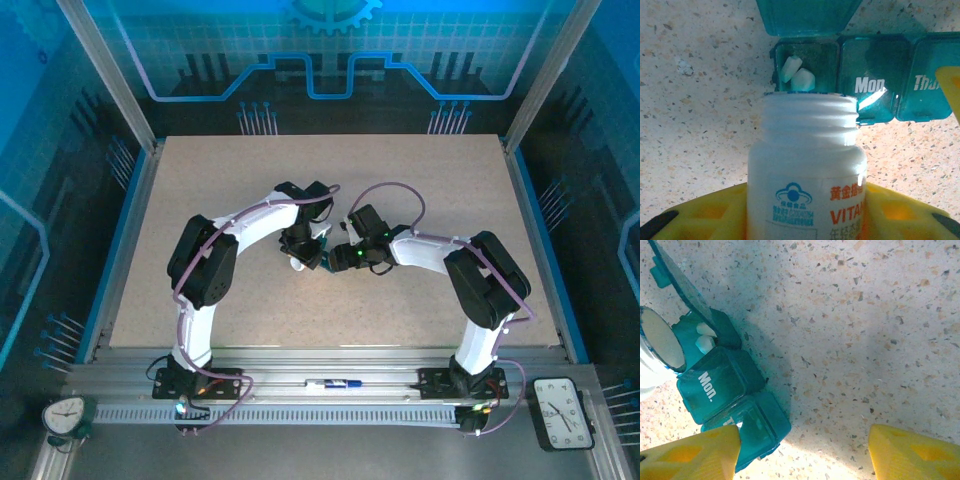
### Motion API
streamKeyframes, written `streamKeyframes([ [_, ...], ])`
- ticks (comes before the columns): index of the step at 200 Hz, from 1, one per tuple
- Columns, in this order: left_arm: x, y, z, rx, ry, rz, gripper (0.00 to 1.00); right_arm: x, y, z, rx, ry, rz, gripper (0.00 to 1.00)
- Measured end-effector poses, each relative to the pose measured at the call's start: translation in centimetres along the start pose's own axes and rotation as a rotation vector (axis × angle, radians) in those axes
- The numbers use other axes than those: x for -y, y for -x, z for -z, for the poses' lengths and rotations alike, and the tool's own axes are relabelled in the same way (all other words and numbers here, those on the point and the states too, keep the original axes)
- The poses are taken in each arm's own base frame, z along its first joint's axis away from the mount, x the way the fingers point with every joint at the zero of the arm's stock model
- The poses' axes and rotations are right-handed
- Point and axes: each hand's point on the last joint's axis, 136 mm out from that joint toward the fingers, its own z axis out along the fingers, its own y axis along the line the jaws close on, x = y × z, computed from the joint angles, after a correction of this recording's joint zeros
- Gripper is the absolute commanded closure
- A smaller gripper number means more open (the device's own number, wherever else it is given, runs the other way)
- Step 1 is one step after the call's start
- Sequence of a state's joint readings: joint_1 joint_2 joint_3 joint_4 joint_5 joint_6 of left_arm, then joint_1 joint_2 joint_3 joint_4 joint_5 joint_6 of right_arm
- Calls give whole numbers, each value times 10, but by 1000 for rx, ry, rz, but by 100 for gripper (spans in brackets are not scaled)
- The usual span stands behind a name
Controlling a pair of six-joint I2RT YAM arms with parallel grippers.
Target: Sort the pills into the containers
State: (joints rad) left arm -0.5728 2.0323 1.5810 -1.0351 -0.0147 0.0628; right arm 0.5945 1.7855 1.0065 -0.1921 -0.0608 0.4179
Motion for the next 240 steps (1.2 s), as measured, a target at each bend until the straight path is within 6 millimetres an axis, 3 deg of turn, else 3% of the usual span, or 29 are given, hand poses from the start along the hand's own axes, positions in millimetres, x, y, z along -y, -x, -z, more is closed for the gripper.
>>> streamKeyframes([
  [112,-4,5,0,49,22,-3,99,0,0,0,0,2,-1,30],
  [240,-10,6,28,273,-8,26,100,1,0,0,2,1,-5,30],
])
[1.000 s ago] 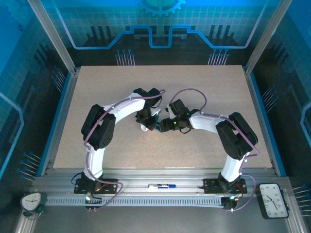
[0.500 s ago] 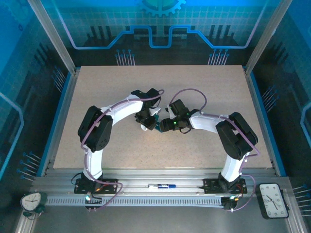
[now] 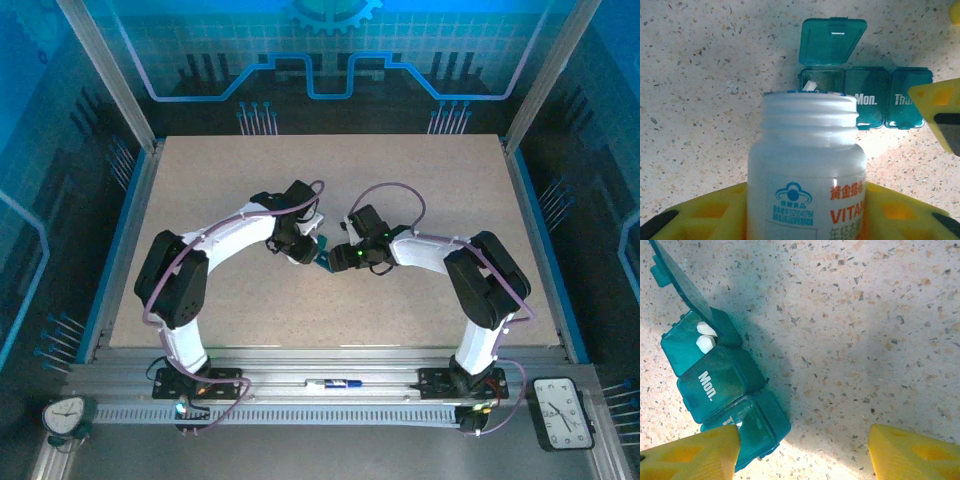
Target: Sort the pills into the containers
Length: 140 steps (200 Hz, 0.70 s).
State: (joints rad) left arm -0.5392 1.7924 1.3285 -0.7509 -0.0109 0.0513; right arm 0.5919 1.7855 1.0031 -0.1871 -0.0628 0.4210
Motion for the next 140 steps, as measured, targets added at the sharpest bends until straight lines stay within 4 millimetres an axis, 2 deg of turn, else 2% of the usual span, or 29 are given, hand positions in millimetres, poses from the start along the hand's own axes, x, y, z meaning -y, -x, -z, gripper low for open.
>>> streamKeyframes([
  [59,7,6,13,84,-41,-2,100,10,3,2,-2,-15,-16,31],
  [110,13,6,13,87,-76,-3,100,15,5,5,-14,-27,-16,31],
  [140,14,0,11,55,-82,0,100,14,4,6,-19,-25,-16,30],
])
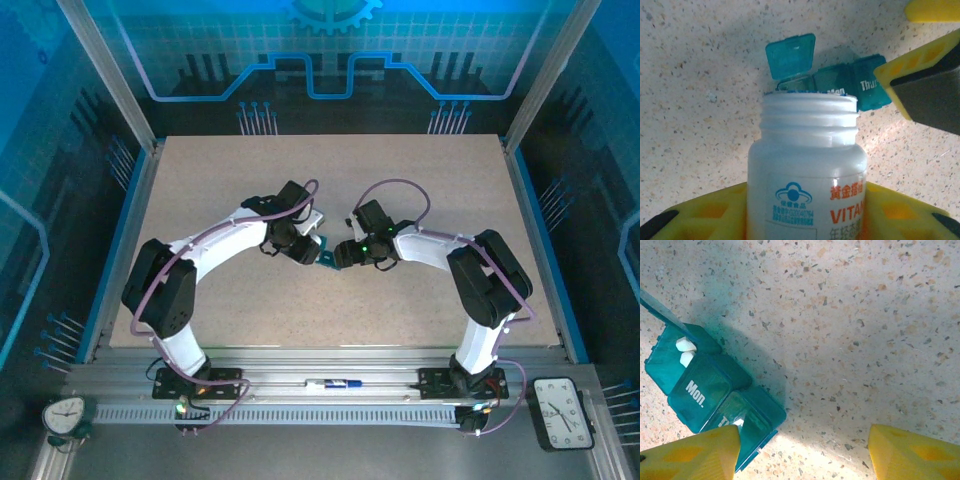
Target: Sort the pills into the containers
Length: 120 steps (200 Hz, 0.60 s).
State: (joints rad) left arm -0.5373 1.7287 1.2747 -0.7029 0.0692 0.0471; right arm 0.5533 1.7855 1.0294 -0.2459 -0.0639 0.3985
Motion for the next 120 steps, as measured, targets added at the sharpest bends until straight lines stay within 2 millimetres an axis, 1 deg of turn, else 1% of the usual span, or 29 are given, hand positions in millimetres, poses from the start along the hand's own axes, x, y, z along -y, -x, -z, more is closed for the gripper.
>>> streamKeyframes([
  [37,-2,-9,-10,-75,4,11,100,-1,0,0,-3,6,0,30],
  [80,-3,-10,-16,-142,12,18,100,-5,-2,0,-8,20,3,30],
  [120,-6,-11,-20,-190,38,17,100,-14,-6,-1,-15,32,21,31],
])
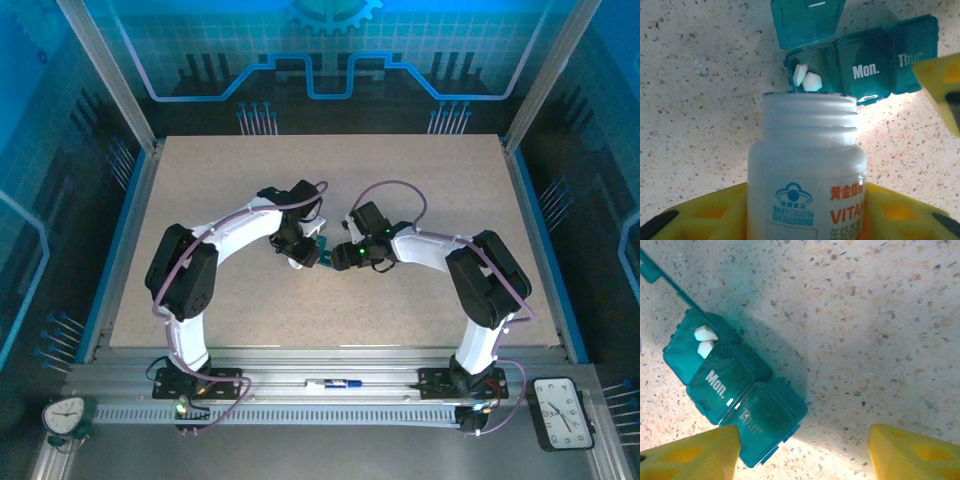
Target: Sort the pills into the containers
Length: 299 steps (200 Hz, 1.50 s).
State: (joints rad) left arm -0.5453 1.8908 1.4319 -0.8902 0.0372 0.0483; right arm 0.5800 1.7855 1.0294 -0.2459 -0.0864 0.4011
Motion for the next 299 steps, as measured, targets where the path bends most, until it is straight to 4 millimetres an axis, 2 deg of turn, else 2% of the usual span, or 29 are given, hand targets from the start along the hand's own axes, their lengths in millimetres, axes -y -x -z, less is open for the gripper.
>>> streamKeyframes([
  [121,-2,-3,-9,-63,25,-8,100,-14,-3,-2,-2,26,8,37],
  [188,-2,-2,-10,-75,26,-9,100,-21,-3,-3,2,45,13,36],
  [227,1,-2,-9,-84,27,-16,100,-12,-6,-3,-3,35,-4,36],
  [299,2,3,-7,-99,49,-32,100,17,9,5,32,7,-72,37],
])
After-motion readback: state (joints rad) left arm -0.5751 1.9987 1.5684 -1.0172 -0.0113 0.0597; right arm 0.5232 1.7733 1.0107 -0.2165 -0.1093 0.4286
